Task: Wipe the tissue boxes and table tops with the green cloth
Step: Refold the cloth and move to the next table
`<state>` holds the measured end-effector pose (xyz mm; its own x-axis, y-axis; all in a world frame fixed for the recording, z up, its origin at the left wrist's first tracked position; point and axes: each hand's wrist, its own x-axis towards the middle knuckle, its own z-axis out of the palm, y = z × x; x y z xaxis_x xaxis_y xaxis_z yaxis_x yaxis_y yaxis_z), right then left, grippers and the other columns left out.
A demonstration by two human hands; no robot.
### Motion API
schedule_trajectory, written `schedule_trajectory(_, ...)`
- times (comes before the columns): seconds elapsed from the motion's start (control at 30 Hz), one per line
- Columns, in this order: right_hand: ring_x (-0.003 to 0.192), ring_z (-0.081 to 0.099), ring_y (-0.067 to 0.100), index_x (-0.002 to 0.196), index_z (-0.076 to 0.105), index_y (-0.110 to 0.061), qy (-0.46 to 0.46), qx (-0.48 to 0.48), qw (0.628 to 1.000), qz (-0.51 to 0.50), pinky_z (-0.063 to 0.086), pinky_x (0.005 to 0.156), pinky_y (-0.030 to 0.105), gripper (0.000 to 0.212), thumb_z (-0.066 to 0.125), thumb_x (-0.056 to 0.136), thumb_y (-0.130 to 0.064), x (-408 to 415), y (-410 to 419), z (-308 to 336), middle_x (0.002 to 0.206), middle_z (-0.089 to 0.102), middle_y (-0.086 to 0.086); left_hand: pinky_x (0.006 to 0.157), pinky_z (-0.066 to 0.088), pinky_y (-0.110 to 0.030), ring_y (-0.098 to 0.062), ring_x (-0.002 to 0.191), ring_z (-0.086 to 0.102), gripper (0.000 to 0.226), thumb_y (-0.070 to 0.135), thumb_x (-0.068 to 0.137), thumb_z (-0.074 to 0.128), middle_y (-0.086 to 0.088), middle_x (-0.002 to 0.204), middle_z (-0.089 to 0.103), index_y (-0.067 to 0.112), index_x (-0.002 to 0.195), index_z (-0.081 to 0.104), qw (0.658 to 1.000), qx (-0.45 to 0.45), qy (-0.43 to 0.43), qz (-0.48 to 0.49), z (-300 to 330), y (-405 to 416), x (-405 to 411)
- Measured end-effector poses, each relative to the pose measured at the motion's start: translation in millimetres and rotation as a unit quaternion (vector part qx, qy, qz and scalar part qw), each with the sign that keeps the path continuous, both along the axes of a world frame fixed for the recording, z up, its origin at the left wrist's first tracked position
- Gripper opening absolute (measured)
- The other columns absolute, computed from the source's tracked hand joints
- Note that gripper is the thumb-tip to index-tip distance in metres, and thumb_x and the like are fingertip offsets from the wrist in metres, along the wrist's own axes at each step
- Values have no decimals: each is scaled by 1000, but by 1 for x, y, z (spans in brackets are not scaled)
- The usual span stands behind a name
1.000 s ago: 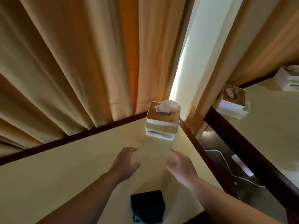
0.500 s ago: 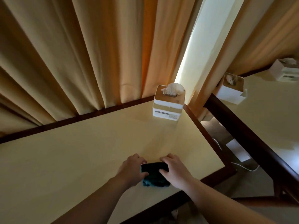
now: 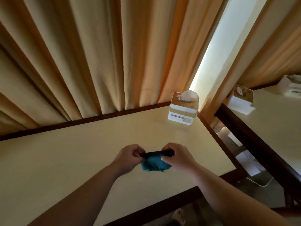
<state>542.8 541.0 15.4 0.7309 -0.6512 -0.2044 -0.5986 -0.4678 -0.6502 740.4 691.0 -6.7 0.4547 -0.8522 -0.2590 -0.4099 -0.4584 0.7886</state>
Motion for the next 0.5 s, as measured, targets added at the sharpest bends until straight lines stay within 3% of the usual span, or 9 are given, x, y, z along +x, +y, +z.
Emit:
schedule_trajectory(0.17,87,64,1,101,73,-31,-87,-6,995,55,54,71,18,16,76,86,-27,51,26,34,91,70,-17,73,54,-21,1,81,68,17,24,84,81,14,86,75,36,95,74,996,-28,-14,82,38,52,36)
schedule_trajectory(0.3,87,65,1,103,73,-26,-136,-13,981,140,50,72,13,17,79,88,-21,97,45,50,92,70,-17,79,54,-20,10,88,64,24,30,87,80,19,96,73,36,108,71,989,-31,-49,139,55,96,61)
schedule_trajectory(0.5,92,64,4,105,70,-28,-122,-42,964,231,52,78,19,18,79,90,-24,165,76,53,99,69,-15,83,50,-22,-3,101,63,29,31,90,78,14,112,68,29,117,70,959,2,-69,276,51,163,74)
